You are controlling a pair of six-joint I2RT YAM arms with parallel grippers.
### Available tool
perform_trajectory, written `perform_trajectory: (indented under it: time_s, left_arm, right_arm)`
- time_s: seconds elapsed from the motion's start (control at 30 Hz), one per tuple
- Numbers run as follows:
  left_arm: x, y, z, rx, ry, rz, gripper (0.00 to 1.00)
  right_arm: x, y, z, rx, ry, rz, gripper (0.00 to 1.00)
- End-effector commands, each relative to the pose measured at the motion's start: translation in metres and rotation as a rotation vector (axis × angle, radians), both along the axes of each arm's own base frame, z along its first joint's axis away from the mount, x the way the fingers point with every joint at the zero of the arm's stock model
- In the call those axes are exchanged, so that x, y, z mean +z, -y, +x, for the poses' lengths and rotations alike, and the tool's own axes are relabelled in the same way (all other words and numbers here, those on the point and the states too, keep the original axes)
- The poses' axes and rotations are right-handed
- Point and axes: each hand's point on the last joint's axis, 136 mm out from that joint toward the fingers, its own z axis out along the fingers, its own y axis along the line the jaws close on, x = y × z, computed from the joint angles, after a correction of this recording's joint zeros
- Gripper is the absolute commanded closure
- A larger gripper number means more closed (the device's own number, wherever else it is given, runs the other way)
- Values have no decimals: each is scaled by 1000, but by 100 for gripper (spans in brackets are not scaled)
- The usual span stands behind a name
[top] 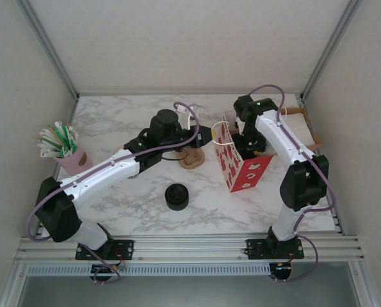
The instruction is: Pack the takeout coffee
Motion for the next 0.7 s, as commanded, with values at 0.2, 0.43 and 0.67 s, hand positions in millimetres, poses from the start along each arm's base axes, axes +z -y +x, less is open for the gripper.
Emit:
perform_trajectory:
  time_s: [0.2,0.43,0.67]
  left_arm:
    - [17,1,-2,-5,40,-15,98]
    - [17,1,-2,-4,39,-15,98]
    - [18,2,-2,-5,39,-16,98]
  right_arm:
    - [2,3,-4,-8,-25,-6,33]
    - [3,3,-4,-8,-22,-5,33]
    - [7,4,-4,-9,-12,-3,34]
